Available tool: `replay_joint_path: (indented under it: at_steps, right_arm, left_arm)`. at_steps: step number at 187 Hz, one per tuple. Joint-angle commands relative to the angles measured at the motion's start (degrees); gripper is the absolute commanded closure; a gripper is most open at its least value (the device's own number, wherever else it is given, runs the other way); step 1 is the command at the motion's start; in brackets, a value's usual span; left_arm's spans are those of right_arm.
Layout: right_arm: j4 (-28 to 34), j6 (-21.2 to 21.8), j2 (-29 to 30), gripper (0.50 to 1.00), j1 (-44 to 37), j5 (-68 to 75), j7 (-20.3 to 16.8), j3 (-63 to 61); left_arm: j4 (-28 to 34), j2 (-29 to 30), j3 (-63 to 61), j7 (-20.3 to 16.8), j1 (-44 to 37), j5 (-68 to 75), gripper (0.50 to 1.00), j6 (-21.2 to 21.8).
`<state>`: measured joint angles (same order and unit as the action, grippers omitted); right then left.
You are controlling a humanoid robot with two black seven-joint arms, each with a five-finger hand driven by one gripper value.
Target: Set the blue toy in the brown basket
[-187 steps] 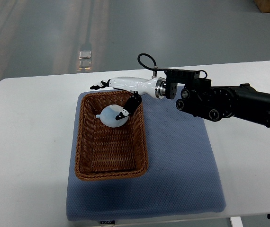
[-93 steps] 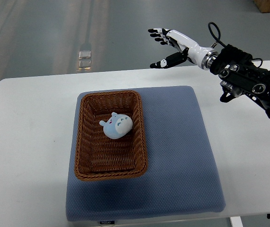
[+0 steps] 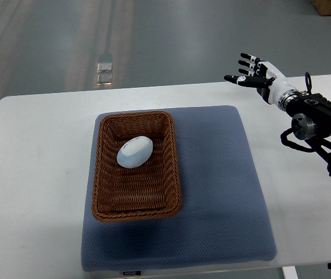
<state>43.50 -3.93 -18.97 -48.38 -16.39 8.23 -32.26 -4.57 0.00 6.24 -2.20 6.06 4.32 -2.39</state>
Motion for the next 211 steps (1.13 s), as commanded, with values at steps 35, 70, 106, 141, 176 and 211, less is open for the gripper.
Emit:
replay_joint_path:
  at_steps: [35,70,106,141,176,211]
  right_arm:
    - [0.2,1.2,-1.5,0.587,0.9,2.6,-2.3,-0.3]
    - [0.6,2.0,-1.6,0.587,1.9,3.6,-1.9,-1.1]
    - [1.8,6.9,-1.8,0.587,5.0,3.5,-0.3,-5.4]
    - [1.8,8.5,-1.5,0.587,7.7,3.5,2.2,-7.9]
    - [1.9,8.4,-0.6,0.587,9.6,3.5,2.7,-8.6]
    - [1.8,8.6,-0.8,0.585,9.5,3.5,2.5,-8.6]
  left_arm:
    - [0.1,0.0,0.0,0.0,0.0,0.0,0.5,0.0]
    - [0.1,0.0,0.0,0.0,0.0,0.0,0.5,0.0]
    - [0.0,0.0,0.0,0.0,0.0,0.0,0.5,-0.1]
    - [0.2,0.0,0.1,0.0,0.0,0.0,0.5,0.0]
    - [0.4,0.0,0.1,0.0,0.0,0.0,0.5,-0.1]
    - [0.5,0.0,0.2,0.0,0.0,0.0,0.5,0.0]
